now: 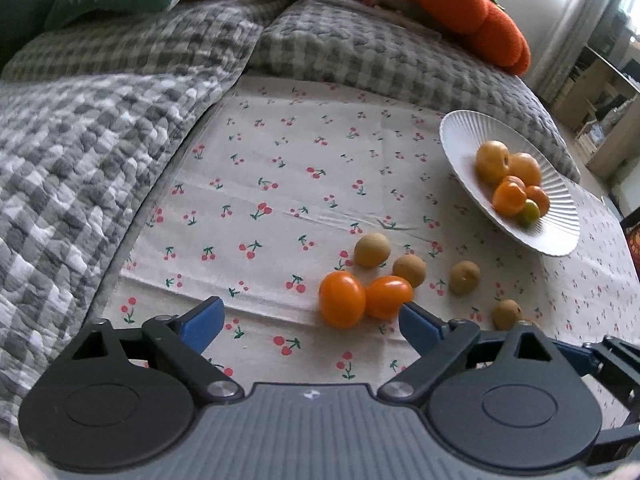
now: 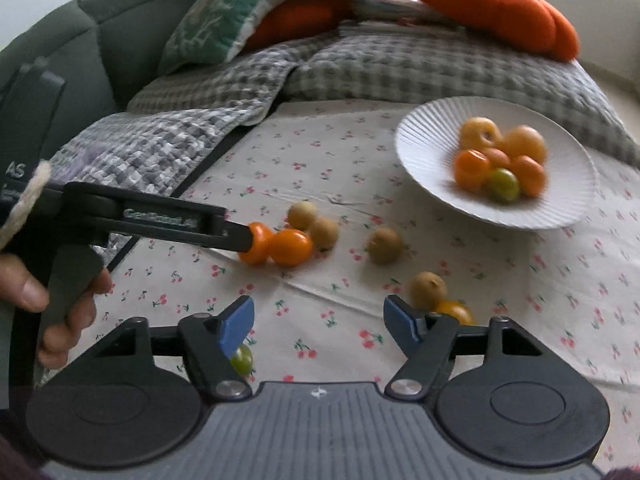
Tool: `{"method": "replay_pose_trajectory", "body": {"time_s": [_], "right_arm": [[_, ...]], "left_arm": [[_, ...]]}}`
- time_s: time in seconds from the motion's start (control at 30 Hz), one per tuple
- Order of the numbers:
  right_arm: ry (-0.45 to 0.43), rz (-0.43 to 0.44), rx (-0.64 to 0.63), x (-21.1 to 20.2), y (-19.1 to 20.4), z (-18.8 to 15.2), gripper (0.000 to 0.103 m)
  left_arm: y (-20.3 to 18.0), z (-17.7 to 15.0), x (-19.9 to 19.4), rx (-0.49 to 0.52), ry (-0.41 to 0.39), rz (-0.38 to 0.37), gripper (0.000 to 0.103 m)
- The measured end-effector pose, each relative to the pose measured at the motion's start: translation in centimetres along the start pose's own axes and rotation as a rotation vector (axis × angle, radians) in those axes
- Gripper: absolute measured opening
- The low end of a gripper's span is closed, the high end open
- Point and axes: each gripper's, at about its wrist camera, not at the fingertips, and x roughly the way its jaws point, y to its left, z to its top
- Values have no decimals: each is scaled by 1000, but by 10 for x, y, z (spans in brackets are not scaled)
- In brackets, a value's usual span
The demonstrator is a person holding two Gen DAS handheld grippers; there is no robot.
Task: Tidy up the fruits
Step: 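Move both open tools toward the orange cherry tomatoes on the cloth, then grasp an orange cherry tomato with the left tool while the right tool grasps another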
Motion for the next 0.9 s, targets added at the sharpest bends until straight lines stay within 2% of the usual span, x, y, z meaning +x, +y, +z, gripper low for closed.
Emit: {"method": "replay_pose_trajectory", "body": {"time_s": [0.2, 0.47, 0.6, 0.77, 0.9], "right_arm": [[-40, 2, 18, 11, -7, 5, 59], [-54, -24, -122, 26, 9, 0, 59], [-71, -34, -180, 30, 16, 3, 58], [-87, -25, -222, 38, 19, 6, 58], [-81, -18, -239, 48, 22, 6, 58]], "left_arm": [[2, 3, 13, -34, 23, -22, 74], [0, 9, 23, -50, 8, -43, 66], [-1, 10, 24, -49, -12, -57, 56], [-1, 11, 22, -63, 8, -106, 42], [3, 10, 22, -86, 28, -118, 40]]}}
